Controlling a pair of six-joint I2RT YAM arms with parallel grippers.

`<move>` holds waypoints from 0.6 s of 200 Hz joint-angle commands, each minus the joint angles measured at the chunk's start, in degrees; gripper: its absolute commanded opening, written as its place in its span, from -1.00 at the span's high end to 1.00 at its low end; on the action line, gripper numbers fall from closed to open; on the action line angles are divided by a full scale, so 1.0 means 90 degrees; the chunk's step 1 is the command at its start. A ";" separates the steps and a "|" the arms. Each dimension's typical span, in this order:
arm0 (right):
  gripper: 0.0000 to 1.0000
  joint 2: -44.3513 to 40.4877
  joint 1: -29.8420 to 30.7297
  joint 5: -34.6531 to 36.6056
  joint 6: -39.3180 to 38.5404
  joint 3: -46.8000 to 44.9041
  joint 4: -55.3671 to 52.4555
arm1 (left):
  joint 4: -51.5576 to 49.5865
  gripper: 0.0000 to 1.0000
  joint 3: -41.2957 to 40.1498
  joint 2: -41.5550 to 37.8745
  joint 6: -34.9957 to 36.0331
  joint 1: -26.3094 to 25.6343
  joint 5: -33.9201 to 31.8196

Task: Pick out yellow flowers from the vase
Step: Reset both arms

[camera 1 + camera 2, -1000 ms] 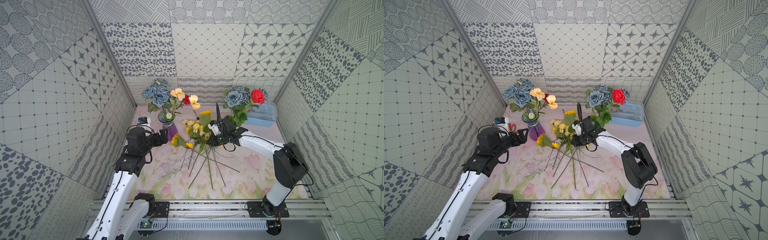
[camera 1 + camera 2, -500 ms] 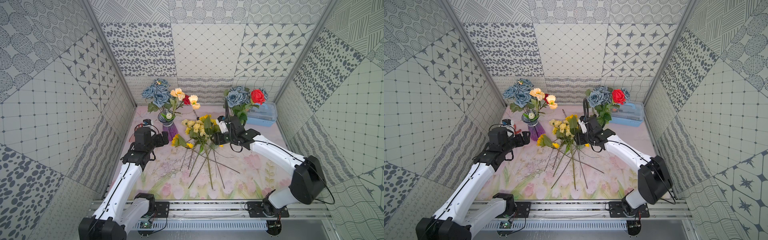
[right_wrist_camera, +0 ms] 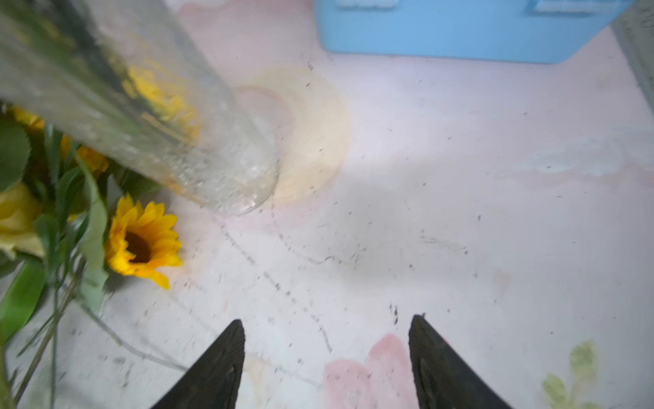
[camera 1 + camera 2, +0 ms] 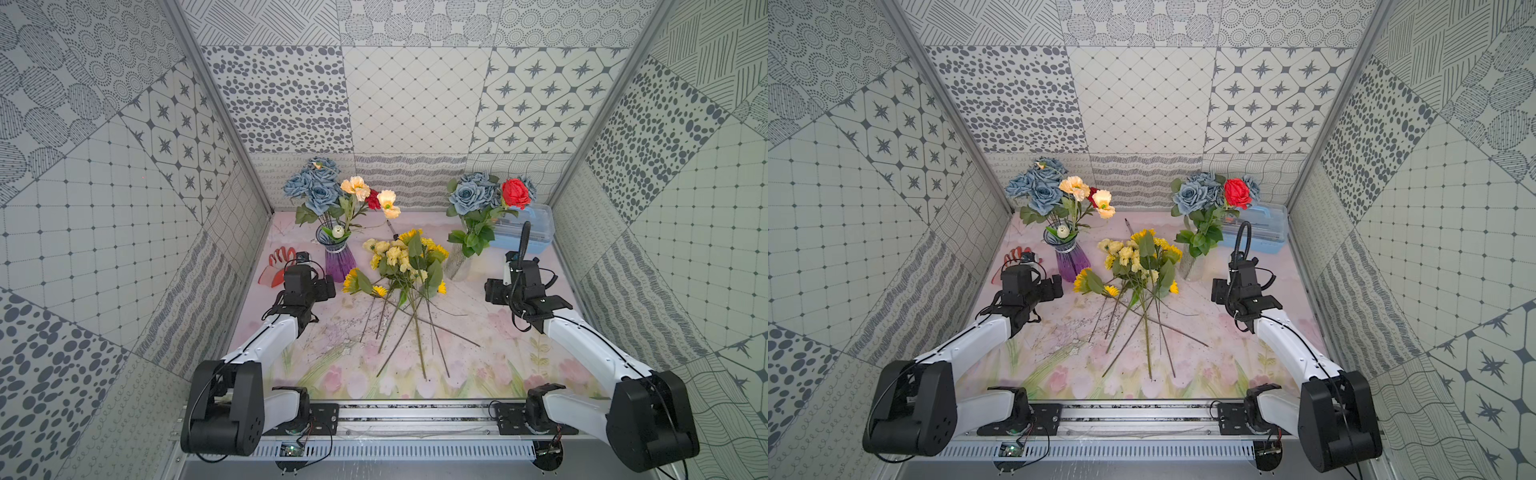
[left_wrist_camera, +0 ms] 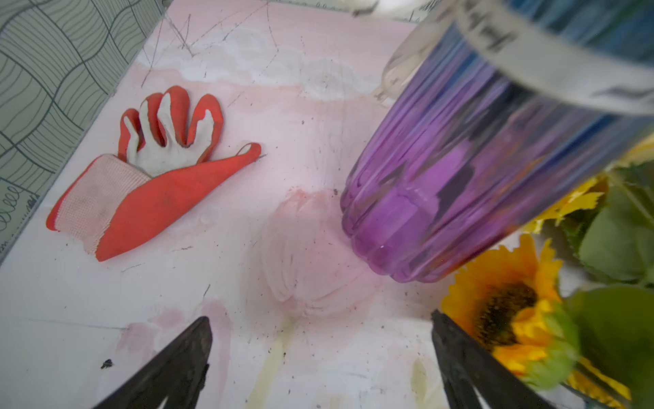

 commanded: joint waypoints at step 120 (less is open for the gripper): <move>-0.96 0.2215 -0.0992 -0.1226 -0.1185 -0.0706 0.5272 | 0.4107 -0.95 -0.0753 0.1952 0.0951 0.0296 0.0684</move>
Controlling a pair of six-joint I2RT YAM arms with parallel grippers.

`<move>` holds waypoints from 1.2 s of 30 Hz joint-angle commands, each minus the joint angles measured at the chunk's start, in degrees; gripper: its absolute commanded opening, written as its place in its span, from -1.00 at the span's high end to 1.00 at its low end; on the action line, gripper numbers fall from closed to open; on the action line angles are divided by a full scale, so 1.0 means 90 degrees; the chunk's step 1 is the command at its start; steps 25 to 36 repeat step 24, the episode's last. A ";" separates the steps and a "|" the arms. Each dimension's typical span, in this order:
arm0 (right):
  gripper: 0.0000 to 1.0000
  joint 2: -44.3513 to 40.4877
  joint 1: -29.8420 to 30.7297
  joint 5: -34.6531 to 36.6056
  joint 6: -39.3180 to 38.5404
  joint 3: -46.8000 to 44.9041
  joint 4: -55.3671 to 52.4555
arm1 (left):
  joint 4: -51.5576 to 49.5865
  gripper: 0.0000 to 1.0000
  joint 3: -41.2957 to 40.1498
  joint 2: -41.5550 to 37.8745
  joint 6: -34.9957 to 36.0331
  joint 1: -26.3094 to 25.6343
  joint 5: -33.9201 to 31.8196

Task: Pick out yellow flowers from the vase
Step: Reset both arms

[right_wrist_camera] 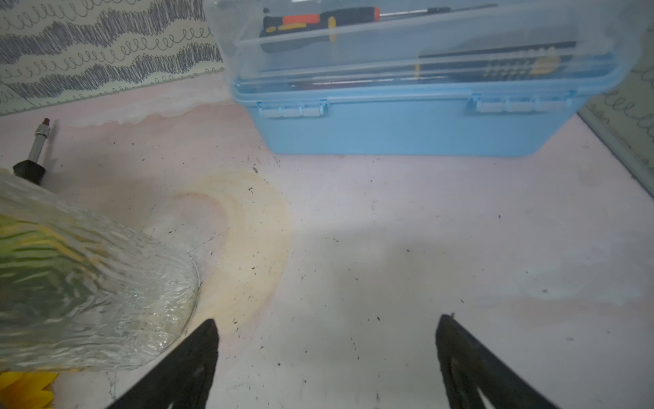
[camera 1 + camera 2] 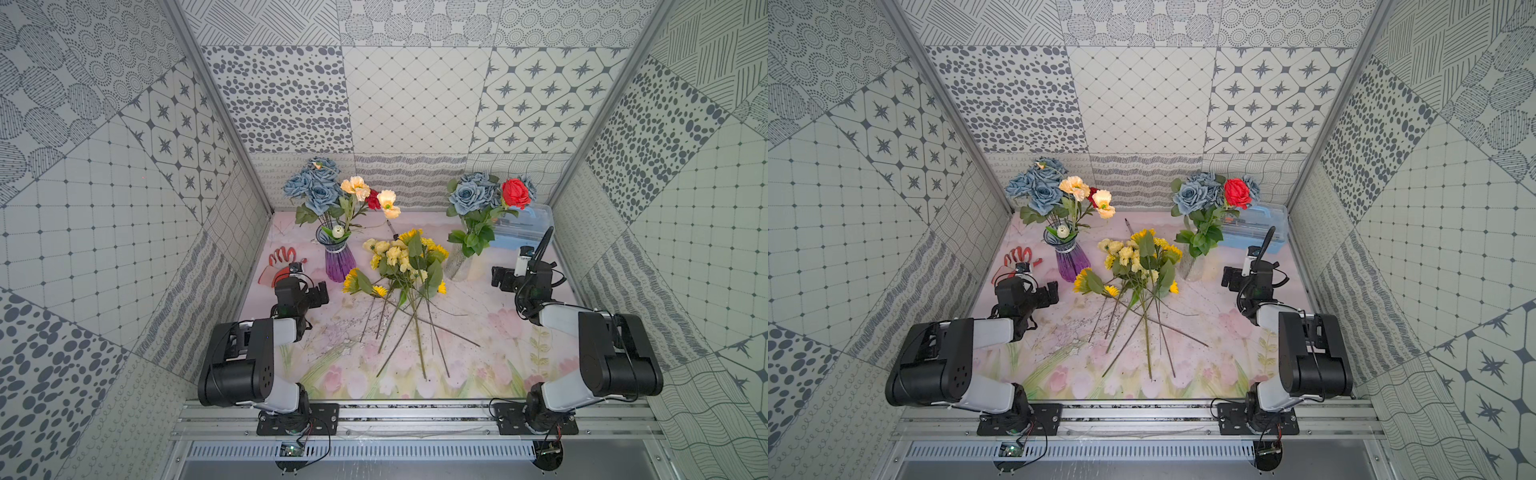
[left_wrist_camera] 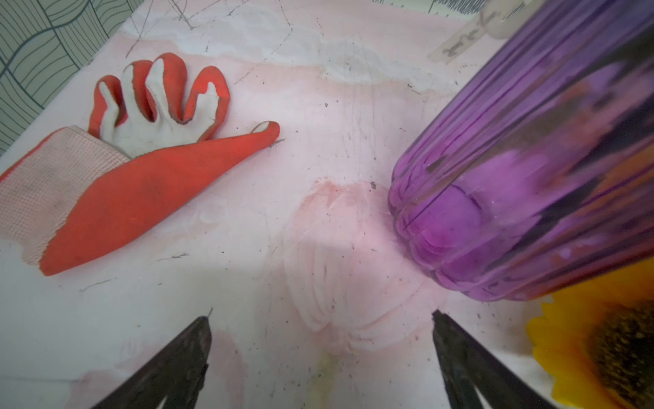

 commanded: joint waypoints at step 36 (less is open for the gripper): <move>-0.96 0.0164 0.0521 0.1199 -0.0376 -0.0955 0.2368 | 0.1007 -0.95 0.0175 0.0365 0.0550 -0.0451 -0.0399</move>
